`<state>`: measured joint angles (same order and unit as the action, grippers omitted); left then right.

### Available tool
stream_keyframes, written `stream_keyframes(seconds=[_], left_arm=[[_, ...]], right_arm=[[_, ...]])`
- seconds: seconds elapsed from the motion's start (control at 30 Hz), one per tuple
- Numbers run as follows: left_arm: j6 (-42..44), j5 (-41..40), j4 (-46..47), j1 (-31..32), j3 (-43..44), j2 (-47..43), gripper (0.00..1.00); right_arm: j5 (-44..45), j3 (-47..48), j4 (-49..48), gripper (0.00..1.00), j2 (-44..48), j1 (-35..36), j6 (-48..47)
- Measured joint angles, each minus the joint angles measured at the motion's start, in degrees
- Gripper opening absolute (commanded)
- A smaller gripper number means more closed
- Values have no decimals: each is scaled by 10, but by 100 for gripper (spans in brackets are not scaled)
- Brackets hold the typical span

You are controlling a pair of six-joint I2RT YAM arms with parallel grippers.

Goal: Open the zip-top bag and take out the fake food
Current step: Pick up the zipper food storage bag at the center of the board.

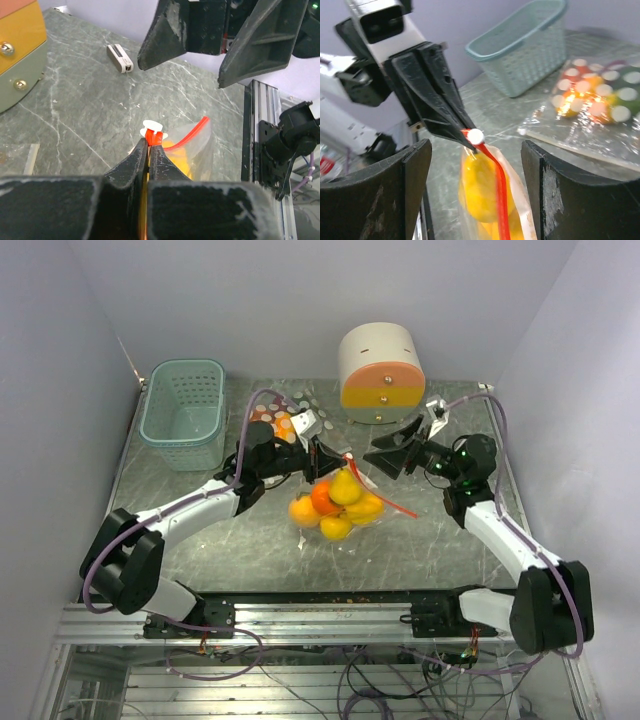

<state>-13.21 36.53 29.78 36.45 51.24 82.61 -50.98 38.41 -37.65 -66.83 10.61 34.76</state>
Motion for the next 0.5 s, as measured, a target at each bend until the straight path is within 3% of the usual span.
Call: stream_keyframes(seconds=[0.1, 0.23, 0.5], left_arm=[[16, 16, -13, 0, 5, 0, 7], [29, 37, -21, 0, 8, -3, 7], [42, 53, -38, 0, 8, -31, 7]], right_arm=[[-57, 13, -64, 73, -35, 2, 37], [-103, 21, -118, 59, -64, 8, 66], [-132, 51, -104, 55, -94, 50, 42]])
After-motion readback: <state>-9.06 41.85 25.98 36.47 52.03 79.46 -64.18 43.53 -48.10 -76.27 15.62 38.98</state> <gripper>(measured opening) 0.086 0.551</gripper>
